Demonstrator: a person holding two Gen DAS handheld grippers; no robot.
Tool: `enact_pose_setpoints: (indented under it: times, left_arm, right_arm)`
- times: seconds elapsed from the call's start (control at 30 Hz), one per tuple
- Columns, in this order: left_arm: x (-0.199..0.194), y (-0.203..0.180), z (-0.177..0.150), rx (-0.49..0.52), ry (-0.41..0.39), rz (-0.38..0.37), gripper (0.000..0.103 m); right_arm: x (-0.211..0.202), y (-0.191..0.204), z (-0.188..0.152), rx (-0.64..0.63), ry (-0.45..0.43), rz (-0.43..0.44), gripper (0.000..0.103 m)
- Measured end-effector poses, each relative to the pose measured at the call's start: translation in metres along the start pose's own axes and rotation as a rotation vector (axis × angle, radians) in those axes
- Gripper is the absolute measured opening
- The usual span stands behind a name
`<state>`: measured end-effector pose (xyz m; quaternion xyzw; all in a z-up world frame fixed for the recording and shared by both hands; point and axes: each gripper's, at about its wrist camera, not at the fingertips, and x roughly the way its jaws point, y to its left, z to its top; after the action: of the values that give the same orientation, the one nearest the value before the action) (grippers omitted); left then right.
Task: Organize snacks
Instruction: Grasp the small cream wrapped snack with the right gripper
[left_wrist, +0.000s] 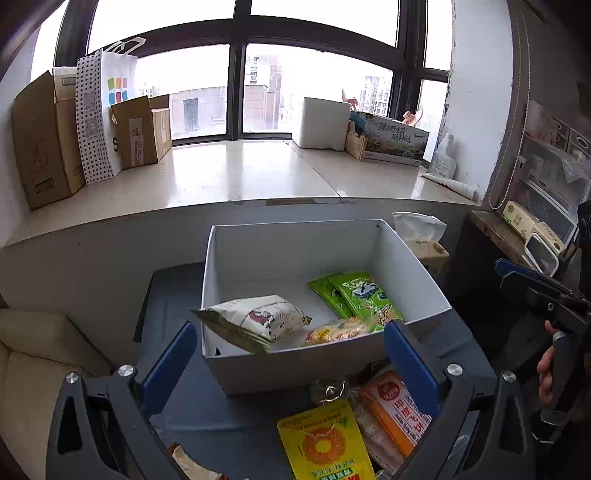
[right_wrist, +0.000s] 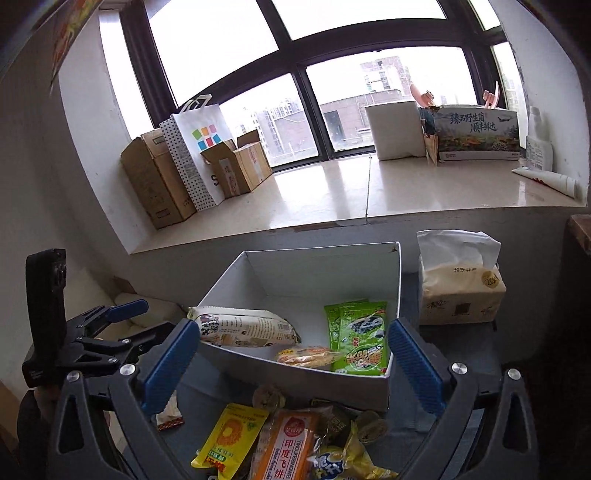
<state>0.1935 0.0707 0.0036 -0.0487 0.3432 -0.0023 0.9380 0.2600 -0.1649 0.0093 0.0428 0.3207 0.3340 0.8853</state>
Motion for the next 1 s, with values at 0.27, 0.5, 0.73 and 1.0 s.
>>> enact_pose_setpoints:
  times: [0.27, 0.5, 0.73, 1.0]
  left_arm:
    - [-0.051, 0.008, -0.084, -0.05, 0.013, -0.011, 0.103]
    - [-0.085, 0.028, -0.15, -0.136, 0.022, 0.027, 0.103]
    - [-0.119, 0.044, -0.189, -0.152, 0.002, 0.069, 0.103]
    - [-0.15, 0.069, -0.206, -0.174, -0.027, 0.136, 0.103]
  right_arm:
    - [-0.042, 0.028, -0.077, -0.029, 0.025, 0.032, 0.103]
    - [-0.032, 0.065, -0.139, -0.111, 0.13, 0.012, 0.103]
    - [0.017, 0.122, -0.163, -0.267, 0.261, 0.101, 0.103]
    - [0.113, 0.177, -0.152, -0.4, 0.393, 0.191, 0.103]
